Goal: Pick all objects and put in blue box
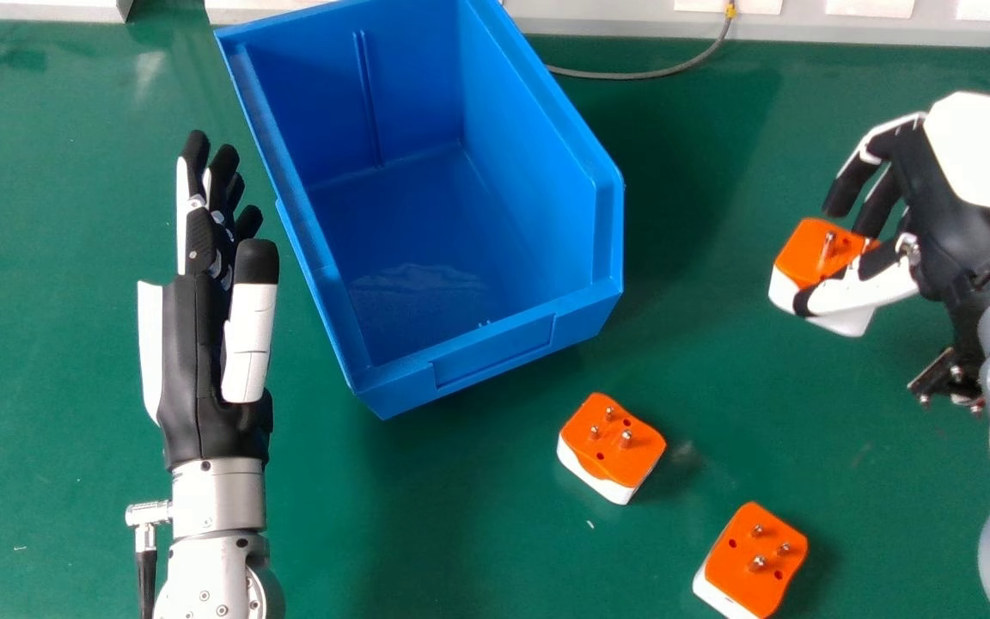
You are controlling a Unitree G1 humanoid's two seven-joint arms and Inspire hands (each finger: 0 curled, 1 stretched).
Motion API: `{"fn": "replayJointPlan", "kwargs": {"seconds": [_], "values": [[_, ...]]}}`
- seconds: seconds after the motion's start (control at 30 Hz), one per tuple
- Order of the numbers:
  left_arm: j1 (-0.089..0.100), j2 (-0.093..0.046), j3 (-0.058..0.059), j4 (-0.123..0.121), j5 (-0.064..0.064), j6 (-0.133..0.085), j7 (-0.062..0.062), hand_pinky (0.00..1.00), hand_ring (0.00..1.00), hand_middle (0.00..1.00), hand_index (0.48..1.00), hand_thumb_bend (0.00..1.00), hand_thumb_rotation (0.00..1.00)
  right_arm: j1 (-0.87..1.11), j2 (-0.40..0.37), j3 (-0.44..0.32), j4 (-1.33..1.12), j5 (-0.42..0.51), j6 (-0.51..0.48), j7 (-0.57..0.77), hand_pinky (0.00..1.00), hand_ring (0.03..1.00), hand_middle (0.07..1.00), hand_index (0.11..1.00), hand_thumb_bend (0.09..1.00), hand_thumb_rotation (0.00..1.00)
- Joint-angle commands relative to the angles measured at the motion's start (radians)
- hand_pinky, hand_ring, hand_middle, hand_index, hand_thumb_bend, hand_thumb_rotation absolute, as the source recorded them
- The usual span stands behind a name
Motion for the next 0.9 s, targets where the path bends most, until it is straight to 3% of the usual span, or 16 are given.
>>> {"fn": "replayJointPlan", "kwargs": {"seconds": [0.0, 0.17, 0.27, 0.4, 0.5, 0.63, 0.87], "values": [[-0.006, 0.0, -0.001, -0.012, 0.005, -0.014, 0.003, 0.95, 0.98, 0.97, 0.981, 0.96, 0.91, -0.01, -0.002, -0.03, -0.058, -0.017, -0.022, 0.01, 0.25, 0.357, 0.461, 0.523, 0.513, 0.0], [-0.006, -0.001, -0.002, -0.015, 0.015, -0.007, 0.013, 0.95, 0.97, 0.97, 0.981, 0.96, 0.91, -0.031, -0.002, -0.044, -0.084, -0.034, -0.032, 0.043, 0.25, 0.355, 0.46, 0.527, 0.512, 0.0], [-0.007, -0.002, -0.003, -0.01, 0.021, -0.014, 0.018, 0.95, 0.97, 0.97, 0.981, 0.96, 0.91, -0.024, 0.015, -0.064, -0.11, -0.015, -0.058, 0.018, 0.25, 0.352, 0.457, 0.529, 0.512, 0.0], [-0.014, -0.003, -0.003, 0.004, 0.014, -0.03, 0.014, 0.95, 0.97, 0.97, 0.982, 0.96, 0.91, -0.02, 0.022, -0.085, -0.132, -0.004, -0.107, 0.004, 0.24, 0.348, 0.456, 0.532, 0.511, 0.0], [-0.009, -0.001, -0.003, -0.006, 0.007, -0.02, 0.008, 0.95, 0.97, 0.97, 0.982, 0.96, 0.91, -0.035, 0.017, -0.081, -0.143, -0.033, -0.134, 0.018, 0.23, 0.346, 0.455, 0.534, 0.51, 0.0], [-0.006, -0.003, -0.002, -0.017, 0.013, -0.014, 0.017, 0.95, 0.98, 0.97, 0.983, 0.96, 0.91, -0.06, 0.024, -0.087, -0.163, -0.033, -0.166, 0.026, 0.24, 0.346, 0.455, 0.535, 0.51, 0.0], [-0.006, -0.002, -0.003, -0.01, 0.009, -0.016, 0.013, 0.95, 0.98, 0.97, 0.983, 0.95, 0.91, -0.149, 0.055, -0.085, -0.18, -0.043, -0.144, 0.112, 0.24, 0.343, 0.452, 0.536, 0.509, 0.0]]}}
